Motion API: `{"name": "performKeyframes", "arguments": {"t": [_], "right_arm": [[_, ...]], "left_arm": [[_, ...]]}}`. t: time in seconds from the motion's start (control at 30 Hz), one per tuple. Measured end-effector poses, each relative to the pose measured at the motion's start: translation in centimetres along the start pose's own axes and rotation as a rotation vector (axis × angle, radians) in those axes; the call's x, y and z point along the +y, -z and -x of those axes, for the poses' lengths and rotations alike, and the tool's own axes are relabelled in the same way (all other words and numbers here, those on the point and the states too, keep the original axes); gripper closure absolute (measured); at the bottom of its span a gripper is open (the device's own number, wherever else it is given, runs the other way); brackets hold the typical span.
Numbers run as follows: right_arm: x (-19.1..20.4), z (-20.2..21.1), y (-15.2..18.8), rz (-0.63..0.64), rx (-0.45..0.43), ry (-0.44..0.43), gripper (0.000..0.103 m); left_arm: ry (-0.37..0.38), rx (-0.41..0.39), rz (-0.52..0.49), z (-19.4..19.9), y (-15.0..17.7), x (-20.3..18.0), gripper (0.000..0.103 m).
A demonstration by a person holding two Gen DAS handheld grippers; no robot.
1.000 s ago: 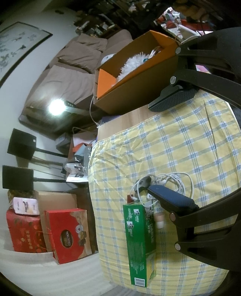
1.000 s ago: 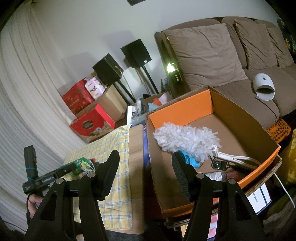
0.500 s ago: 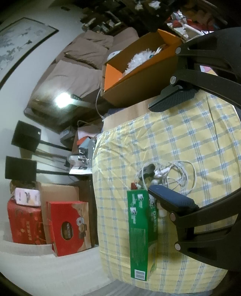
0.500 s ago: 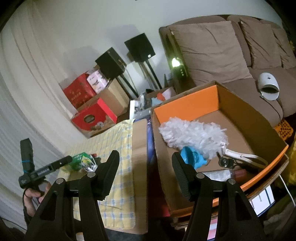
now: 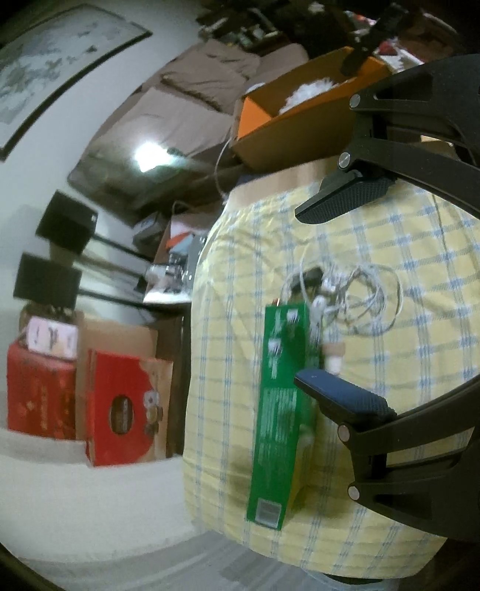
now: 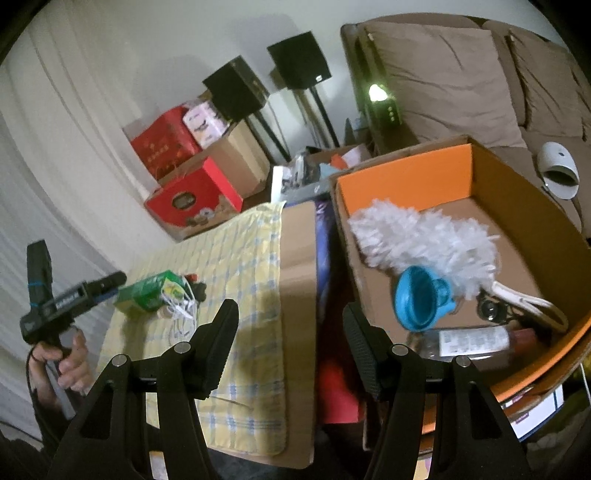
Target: Organize objects
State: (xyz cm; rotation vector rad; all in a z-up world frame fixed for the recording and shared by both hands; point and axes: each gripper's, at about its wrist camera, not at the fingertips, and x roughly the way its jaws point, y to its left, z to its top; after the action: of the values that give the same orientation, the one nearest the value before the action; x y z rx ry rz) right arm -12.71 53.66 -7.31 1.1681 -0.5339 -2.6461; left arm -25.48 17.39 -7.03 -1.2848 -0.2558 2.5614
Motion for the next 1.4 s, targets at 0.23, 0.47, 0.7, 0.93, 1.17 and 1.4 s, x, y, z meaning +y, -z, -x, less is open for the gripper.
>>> {"name": "performKeyframes", "arguments": {"t": [0.23,0.47,0.7,0.93,1.17,1.4], "right_arm": [[1.0,-3.0,0.8,0.024,0.067,0.017,0.042],[2.9,-4.7,1.8,0.120,0.078,0.139,0.031],[5.1,-4.8,2.2,0.193,0.034,0.184,0.031],[7.6,-5.0,2.7,0.275,0.032,0.144,0.031],[7.8,-5.1,2.7,0.272,0.037,0.129,0.031],[7.6,-4.8,2.4,0.253,0.025,0.122,0.031]], "left_arm": [[-0.078,0.021,-0.039,-1.6,0.3,2.0,0.018],[-0.075,0.078,-0.087,-3.9,1.8,1.9,0.018],[-0.048,0.058,-0.178,-6.2,5.1,-2.5,0.018],[-0.100,0.039,-0.267,-8.6,7.3,-4.0,0.038],[0.071,0.163,-0.171,-8.4,5.8,-1.9,0.097],[0.167,0.085,-0.141,-0.6,1.3,1.3,0.097]]}}
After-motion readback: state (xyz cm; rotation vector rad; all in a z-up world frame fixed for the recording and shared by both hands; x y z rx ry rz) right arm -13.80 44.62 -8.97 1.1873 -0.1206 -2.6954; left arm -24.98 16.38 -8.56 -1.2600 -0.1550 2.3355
